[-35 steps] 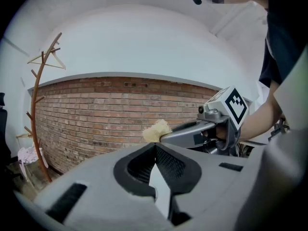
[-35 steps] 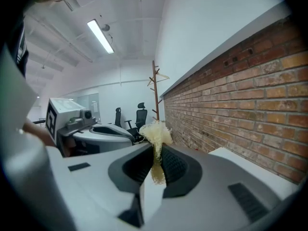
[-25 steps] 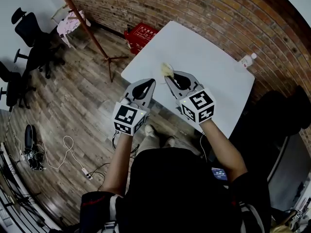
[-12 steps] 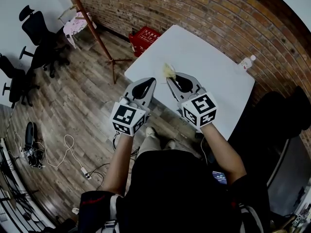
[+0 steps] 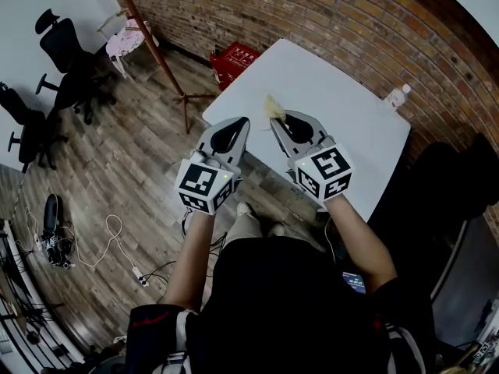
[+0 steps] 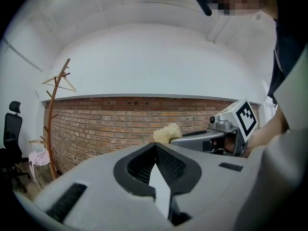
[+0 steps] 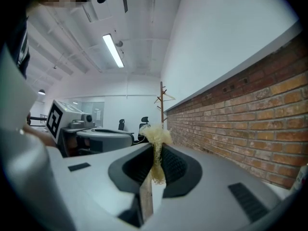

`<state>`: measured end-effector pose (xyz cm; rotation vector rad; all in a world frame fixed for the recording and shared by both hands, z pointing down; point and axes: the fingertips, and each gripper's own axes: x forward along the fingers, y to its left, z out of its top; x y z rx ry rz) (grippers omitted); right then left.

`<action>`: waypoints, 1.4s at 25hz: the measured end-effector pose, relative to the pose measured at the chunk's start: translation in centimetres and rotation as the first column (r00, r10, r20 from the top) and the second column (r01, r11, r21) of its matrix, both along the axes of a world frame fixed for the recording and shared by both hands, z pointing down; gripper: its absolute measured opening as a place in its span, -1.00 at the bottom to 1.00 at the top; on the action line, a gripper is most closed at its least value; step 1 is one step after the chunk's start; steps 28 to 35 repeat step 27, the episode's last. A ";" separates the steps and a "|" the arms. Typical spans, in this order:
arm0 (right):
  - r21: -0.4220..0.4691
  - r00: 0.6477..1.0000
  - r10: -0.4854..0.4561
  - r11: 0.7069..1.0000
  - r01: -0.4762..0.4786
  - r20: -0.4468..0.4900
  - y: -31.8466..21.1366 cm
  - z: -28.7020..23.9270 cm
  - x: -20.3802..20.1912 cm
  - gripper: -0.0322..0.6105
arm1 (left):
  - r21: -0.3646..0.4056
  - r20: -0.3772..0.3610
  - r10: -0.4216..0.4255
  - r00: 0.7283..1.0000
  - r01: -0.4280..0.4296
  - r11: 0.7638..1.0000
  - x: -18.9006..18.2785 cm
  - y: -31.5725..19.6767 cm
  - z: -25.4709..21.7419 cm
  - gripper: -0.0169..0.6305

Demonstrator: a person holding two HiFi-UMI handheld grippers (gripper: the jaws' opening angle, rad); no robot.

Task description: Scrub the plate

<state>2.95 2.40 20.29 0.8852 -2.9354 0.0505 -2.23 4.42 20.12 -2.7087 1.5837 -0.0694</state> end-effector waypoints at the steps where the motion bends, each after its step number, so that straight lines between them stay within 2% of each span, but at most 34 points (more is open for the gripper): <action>1: 0.004 1.000 -0.002 1.000 0.002 -0.001 0.1 -0.1 0.0 -0.73 | 0.005 0.001 -0.001 1.000 0.001 1.000 0.0 0.1 -0.2 -0.89; 8: 0.027 1.000 -0.016 1.000 0.015 0.013 1.3 -1.5 -0.6 -0.73 | 0.034 0.008 -0.007 1.000 0.007 0.999 -0.3 1.1 -1.8 -0.89; 12: 0.023 1.000 -0.010 1.000 0.010 0.012 1.2 -1.2 -0.6 -0.73 | 0.027 0.003 -0.005 1.000 0.005 1.000 -0.4 1.4 -1.5 -0.89; 17: 0.020 1.000 -0.002 1.000 0.001 0.015 1.2 -1.0 -0.5 -0.73 | 0.014 -0.040 -0.002 0.999 0.003 1.000 -0.7 1.4 -1.2 -0.89; 35: 0.016 1.000 0.009 1.000 -0.009 0.027 0.9 -1.3 -0.2 -0.73 | 0.013 -0.033 0.004 0.999 -0.004 1.000 -0.6 0.9 -1.3 -0.89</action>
